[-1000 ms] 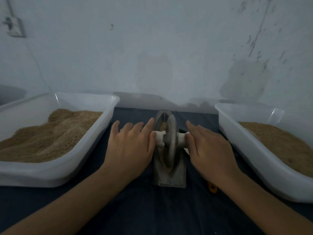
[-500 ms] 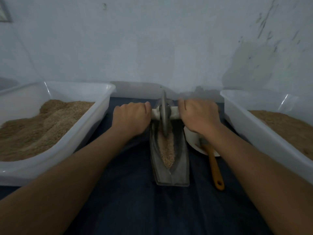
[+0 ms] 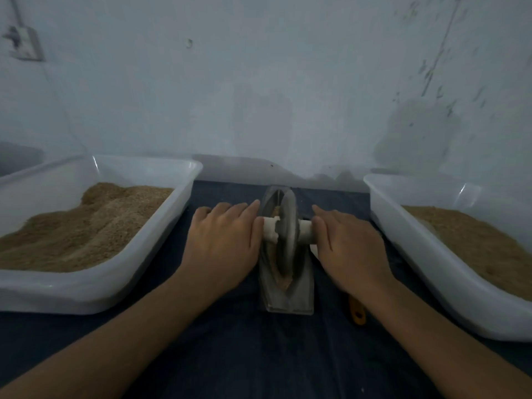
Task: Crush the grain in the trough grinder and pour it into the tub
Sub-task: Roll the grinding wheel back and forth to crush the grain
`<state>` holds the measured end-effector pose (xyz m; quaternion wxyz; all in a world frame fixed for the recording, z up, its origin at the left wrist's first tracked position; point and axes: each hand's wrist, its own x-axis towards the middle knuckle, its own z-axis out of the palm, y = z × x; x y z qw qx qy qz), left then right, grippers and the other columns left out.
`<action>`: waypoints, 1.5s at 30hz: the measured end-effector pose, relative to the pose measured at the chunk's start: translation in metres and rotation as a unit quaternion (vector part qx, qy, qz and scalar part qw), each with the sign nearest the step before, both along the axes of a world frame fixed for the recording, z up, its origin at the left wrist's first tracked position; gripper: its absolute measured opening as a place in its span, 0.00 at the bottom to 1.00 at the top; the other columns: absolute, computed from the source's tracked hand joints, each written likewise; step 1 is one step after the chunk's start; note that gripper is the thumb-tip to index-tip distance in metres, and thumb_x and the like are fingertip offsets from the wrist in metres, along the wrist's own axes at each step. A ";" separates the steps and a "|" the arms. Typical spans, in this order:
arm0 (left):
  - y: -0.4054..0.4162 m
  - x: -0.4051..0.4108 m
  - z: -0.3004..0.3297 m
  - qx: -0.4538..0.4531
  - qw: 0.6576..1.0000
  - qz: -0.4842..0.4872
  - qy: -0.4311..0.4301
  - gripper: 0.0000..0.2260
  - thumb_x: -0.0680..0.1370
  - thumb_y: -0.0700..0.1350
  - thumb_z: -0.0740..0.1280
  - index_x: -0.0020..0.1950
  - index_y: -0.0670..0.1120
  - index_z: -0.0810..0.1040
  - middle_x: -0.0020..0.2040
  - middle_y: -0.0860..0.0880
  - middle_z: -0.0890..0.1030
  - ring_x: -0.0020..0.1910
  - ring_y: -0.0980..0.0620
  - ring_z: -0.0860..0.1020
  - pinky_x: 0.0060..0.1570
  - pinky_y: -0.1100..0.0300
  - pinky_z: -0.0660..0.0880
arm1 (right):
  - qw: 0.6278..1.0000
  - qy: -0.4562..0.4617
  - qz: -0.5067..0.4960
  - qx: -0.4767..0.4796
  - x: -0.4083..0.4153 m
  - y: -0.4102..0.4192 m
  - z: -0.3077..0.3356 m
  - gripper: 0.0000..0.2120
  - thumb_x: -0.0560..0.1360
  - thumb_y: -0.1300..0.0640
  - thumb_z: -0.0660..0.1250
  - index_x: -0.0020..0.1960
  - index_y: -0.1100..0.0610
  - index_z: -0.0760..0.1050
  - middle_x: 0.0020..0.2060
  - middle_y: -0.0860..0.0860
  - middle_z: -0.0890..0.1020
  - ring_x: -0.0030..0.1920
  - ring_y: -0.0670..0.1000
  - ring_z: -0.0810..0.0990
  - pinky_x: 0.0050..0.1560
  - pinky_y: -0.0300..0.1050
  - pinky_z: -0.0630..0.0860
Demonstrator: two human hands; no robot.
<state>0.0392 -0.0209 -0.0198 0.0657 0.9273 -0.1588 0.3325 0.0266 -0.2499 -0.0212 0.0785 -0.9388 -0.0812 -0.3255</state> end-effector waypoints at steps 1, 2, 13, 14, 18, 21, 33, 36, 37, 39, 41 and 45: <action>0.002 -0.006 0.000 -0.002 1.000 -0.007 0.001 0.24 0.86 0.55 0.48 0.75 0.51 0.75 0.66 0.52 0.82 0.63 0.50 0.79 0.62 0.47 0.73 | 1.000 0.003 0.004 0.000 -0.007 0.001 0.000 0.29 0.85 0.43 0.44 0.73 0.53 0.75 0.59 0.48 0.84 0.60 0.52 0.80 0.59 0.51 0.75; 0.004 -0.012 -0.002 -0.004 1.000 -0.015 0.000 0.24 0.86 0.56 0.48 0.75 0.51 0.74 0.68 0.52 0.81 0.65 0.50 0.78 0.63 0.47 0.73 | 1.000 0.001 0.007 0.001 -0.013 0.002 0.001 0.28 0.85 0.43 0.45 0.74 0.52 0.74 0.60 0.48 0.83 0.62 0.52 0.80 0.61 0.51 0.74; 0.002 0.035 -0.004 0.089 0.995 0.037 -0.004 0.24 0.83 0.51 0.43 0.54 0.50 0.79 0.44 0.50 0.84 0.35 0.46 0.76 0.35 0.55 0.66 | 0.998 -0.009 -0.033 -0.051 0.041 0.012 0.012 0.20 0.84 0.55 0.54 0.38 0.56 0.77 0.34 0.54 0.82 0.34 0.57 0.77 0.40 0.53 0.76; -0.001 0.043 -0.001 0.140 0.989 0.051 0.002 0.19 0.82 0.49 0.43 0.48 0.49 0.74 0.41 0.49 0.81 0.33 0.46 0.72 0.34 0.55 0.64 | 0.997 0.010 -0.044 -0.069 0.052 0.011 0.015 0.19 0.84 0.56 0.54 0.35 0.55 0.71 0.31 0.53 0.78 0.31 0.57 0.74 0.37 0.52 0.75; -0.008 0.076 0.009 0.184 0.981 0.058 0.032 0.08 0.83 0.44 0.51 0.44 0.48 0.63 0.40 0.48 0.69 0.37 0.44 0.72 0.36 0.53 0.66 | 0.992 0.083 -0.063 -0.071 0.093 0.007 0.025 0.21 0.84 0.54 0.51 0.33 0.53 0.64 0.29 0.48 0.69 0.33 0.55 0.70 0.35 0.46 0.65; -0.012 0.090 0.012 0.164 0.985 0.050 0.028 0.09 0.84 0.45 0.53 0.43 0.49 0.62 0.37 0.49 0.65 0.38 0.43 0.73 0.36 0.53 0.66 | 0.988 0.119 -0.076 -0.057 0.106 0.006 0.026 0.21 0.84 0.52 0.50 0.34 0.52 0.65 0.31 0.48 0.68 0.33 0.51 0.66 0.36 0.46 0.64; 0.003 0.017 -0.005 0.077 0.996 0.034 -0.020 0.18 0.83 0.52 0.49 0.51 0.52 0.78 0.43 0.51 0.84 0.35 0.47 0.76 0.36 0.54 0.66 | 0.999 -0.010 -0.029 -0.044 0.024 0.008 0.008 0.23 0.86 0.50 0.47 0.54 0.53 0.81 0.50 0.51 0.85 0.52 0.56 0.83 0.51 0.52 0.75; 0.011 -0.008 -0.009 0.026 0.999 0.000 -0.024 0.22 0.84 0.53 0.52 0.66 0.47 0.81 0.50 0.48 0.87 0.40 0.45 0.83 0.40 0.51 0.77 | 1.000 -0.019 0.007 0.004 0.008 0.010 0.002 0.28 0.85 0.47 0.46 0.72 0.56 0.77 0.66 0.51 0.81 0.71 0.55 0.76 0.72 0.55 0.68; 0.011 -0.013 -0.009 0.023 0.999 -0.003 -0.028 0.22 0.84 0.53 0.53 0.68 0.46 0.80 0.51 0.48 0.87 0.42 0.45 0.83 0.41 0.49 0.78 | 1.000 -0.025 0.013 0.010 0.006 0.010 0.000 0.28 0.84 0.47 0.46 0.72 0.57 0.76 0.67 0.51 0.81 0.71 0.55 0.75 0.73 0.55 0.67; 0.008 -0.015 -0.008 0.026 0.999 0.003 -0.028 0.23 0.85 0.54 0.51 0.69 0.46 0.79 0.52 0.48 0.86 0.43 0.45 0.83 0.43 0.49 0.78 | 0.999 -0.026 0.023 0.018 0.009 0.008 -0.003 0.27 0.84 0.47 0.46 0.72 0.56 0.76 0.67 0.51 0.81 0.71 0.55 0.75 0.73 0.54 0.66; 0.005 -0.006 -0.004 0.045 0.998 0.015 -0.030 0.25 0.85 0.54 0.47 0.68 0.48 0.80 0.49 0.50 0.86 0.41 0.46 0.81 0.42 0.51 0.75 | 0.999 -0.020 0.028 0.032 0.017 0.005 -0.004 0.26 0.85 0.48 0.47 0.70 0.55 0.78 0.62 0.51 0.83 0.67 0.54 0.78 0.69 0.54 0.70; -0.005 0.028 0.004 0.165 0.985 0.047 -0.036 0.18 0.82 0.50 0.44 0.47 0.51 0.73 0.37 0.52 0.74 0.33 0.48 0.71 0.36 0.55 0.66 | 0.999 -0.027 -0.012 0.028 0.040 0.002 -0.002 0.23 0.85 0.51 0.49 0.50 0.54 0.83 0.40 0.51 0.82 0.42 0.55 0.80 0.44 0.50 0.72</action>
